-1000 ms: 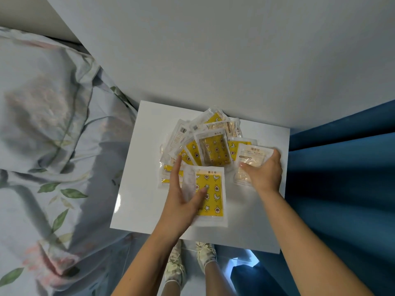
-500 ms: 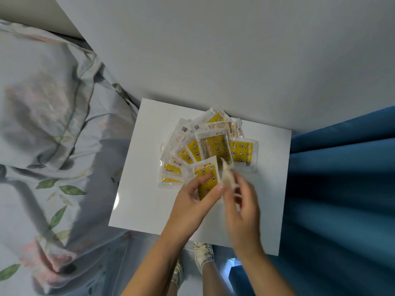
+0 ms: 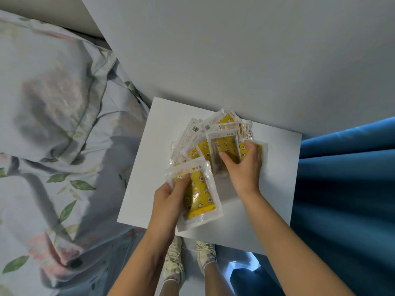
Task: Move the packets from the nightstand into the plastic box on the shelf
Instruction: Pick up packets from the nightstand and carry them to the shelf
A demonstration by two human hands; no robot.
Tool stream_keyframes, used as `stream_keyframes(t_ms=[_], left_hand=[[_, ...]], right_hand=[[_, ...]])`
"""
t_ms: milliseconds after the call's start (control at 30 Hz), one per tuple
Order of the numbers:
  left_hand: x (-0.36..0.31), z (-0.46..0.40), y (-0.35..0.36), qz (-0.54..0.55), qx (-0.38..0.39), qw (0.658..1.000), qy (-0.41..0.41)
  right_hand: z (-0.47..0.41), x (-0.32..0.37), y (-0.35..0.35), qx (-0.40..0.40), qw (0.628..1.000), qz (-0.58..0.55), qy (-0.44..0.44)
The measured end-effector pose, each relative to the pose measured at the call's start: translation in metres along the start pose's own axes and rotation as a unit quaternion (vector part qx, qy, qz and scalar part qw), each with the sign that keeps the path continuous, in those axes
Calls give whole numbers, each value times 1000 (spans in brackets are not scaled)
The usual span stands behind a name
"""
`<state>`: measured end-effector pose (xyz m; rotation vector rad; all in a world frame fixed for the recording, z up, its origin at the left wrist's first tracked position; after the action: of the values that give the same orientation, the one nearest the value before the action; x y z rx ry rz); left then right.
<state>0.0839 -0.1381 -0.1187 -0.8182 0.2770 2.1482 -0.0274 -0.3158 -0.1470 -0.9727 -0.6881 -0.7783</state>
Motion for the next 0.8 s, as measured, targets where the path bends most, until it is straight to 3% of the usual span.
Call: stream_keyframes(t_ms=[133,267,400,500,600,700,800], left_hand=[[5,5,3,27,12,1000,-2],[10,4,-2,37,-3,999,-5],[7,1,-9,40,-16,999,3],[4,-2,-14,41,-19,999,9],[2,-4,-17,37,-22,999,11],[1,-6,-17,32,-29,999,15],[1,-7,-17,28,-32,999,20]], right_hand=[[-19,-2,15,-20,994,101,-29],[-28,-8,14,-17,1000,17,8],[-31,-1,3,37,998,-14,-38],[-46,4,-11,145,989,-5,-28],[-61,3,-23,212,968,130,-37],[-70,1,-26,177,938,284,-92],[-76,4,-25,181,908,352,-135]])
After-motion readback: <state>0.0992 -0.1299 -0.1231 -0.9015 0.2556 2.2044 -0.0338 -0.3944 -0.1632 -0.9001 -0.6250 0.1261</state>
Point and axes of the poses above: each hand's wrist, its own z-axis away from the middle knuckle, its own y-axis out of the palm, x = y × z, the point moved 6 cm from there along -z, towards the middle knuckle, and after that the axes turned 15 degrees about -z, right-handed, at the moved point
